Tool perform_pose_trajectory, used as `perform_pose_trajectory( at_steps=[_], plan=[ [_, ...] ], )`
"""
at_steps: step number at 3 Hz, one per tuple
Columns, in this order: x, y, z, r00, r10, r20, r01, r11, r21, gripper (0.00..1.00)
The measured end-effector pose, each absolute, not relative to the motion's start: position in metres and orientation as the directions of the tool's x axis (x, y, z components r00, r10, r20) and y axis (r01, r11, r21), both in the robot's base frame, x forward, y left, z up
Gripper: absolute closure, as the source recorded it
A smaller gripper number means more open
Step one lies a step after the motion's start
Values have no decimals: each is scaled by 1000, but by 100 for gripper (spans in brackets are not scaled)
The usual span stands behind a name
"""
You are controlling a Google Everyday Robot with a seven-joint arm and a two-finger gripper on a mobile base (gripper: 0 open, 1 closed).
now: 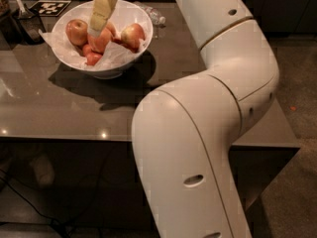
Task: Pick apple from white bowl
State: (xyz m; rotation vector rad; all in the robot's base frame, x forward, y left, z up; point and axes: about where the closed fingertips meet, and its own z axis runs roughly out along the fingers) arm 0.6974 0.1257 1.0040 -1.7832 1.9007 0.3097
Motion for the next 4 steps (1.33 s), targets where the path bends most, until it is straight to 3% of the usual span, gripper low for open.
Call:
perform_pose_trajectory(
  at_steps=[4],
  plan=[
    [732, 114, 959, -117, -856, -503, -974, 199, -111, 0]
  ],
)
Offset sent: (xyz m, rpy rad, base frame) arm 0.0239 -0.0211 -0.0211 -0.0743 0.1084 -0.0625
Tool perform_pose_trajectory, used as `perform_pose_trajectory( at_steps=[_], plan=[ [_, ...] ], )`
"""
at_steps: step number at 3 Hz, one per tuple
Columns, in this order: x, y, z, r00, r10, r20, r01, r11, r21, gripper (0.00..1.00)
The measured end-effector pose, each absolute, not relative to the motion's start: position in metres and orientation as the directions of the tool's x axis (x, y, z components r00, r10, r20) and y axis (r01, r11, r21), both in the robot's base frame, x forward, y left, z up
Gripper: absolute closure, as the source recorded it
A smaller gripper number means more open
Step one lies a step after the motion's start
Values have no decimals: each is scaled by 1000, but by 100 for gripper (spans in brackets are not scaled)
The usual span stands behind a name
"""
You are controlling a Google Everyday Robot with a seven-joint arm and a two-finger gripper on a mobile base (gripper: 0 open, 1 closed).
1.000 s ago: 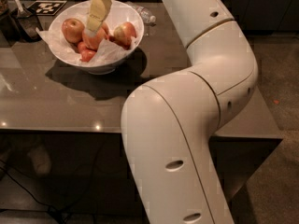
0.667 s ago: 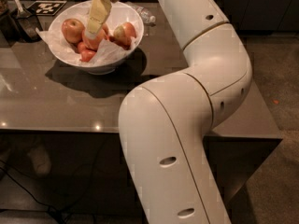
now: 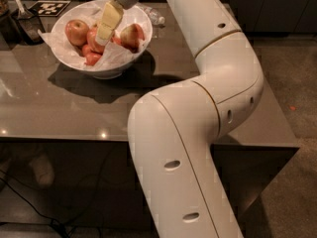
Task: Pick apple from white bowl
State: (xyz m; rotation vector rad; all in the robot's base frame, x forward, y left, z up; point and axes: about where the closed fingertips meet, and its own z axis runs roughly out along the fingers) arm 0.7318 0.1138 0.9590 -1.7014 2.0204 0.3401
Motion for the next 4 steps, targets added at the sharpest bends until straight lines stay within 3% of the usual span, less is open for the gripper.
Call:
perform_pose_trajectory(
  at_steps=[4],
  plan=[
    [748, 136, 918, -152, -831, -534, -977, 207, -44, 0]
  ],
)
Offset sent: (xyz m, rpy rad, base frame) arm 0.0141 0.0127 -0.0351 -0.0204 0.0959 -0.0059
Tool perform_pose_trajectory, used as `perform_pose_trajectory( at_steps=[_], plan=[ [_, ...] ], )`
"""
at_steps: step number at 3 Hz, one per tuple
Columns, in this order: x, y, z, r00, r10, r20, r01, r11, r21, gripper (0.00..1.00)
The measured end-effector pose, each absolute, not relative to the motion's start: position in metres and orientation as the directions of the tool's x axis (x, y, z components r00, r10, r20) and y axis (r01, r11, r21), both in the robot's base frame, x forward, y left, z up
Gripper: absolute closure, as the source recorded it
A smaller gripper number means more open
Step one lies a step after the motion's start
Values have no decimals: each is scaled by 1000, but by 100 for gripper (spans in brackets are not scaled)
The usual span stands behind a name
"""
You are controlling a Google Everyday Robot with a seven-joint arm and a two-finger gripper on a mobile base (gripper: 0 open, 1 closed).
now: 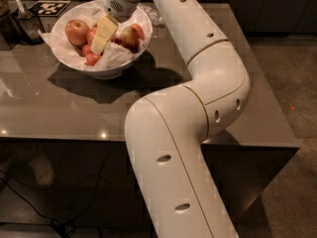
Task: Pick apple from white bowl
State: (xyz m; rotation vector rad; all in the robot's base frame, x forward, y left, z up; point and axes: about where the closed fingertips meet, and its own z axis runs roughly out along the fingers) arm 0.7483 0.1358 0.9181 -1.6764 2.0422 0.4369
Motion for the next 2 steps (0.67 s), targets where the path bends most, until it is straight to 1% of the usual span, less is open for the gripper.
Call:
perform_pose_trajectory(
  at_steps=[2],
  plan=[
    [750, 145, 926, -135, -843, -521, -973, 212, -90, 0]
  ],
)
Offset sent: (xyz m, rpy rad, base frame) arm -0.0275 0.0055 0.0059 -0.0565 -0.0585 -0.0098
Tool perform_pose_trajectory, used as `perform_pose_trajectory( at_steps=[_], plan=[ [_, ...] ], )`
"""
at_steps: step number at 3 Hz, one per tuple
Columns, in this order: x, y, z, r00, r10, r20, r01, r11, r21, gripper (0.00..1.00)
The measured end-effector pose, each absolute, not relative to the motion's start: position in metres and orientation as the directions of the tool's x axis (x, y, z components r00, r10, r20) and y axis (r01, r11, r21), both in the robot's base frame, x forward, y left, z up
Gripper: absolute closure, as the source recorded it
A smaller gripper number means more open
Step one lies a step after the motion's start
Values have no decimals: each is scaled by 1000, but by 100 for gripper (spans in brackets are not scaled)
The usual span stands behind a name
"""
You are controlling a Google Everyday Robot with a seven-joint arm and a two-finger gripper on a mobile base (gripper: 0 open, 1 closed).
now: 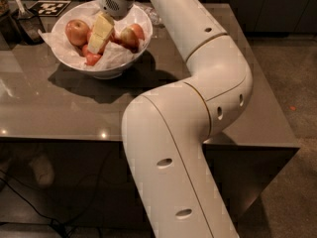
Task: Pick apple from white bowl
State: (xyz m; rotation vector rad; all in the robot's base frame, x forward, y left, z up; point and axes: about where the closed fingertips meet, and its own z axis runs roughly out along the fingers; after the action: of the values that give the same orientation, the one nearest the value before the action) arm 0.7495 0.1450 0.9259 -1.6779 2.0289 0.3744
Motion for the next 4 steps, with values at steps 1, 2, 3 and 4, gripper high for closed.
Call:
perform_pose_trajectory(
  at_steps=[1, 2, 3, 4],
  plan=[
    [746, 148, 924, -136, -848, -512, -973, 213, -93, 0],
    [741, 151, 919, -137, -852, -506, -975, 208, -85, 0],
    [732, 155, 915, -133, -856, -500, -977, 197, -77, 0],
    [732, 156, 912, -134, -857, -497, -978, 196, -73, 19]
  ],
)
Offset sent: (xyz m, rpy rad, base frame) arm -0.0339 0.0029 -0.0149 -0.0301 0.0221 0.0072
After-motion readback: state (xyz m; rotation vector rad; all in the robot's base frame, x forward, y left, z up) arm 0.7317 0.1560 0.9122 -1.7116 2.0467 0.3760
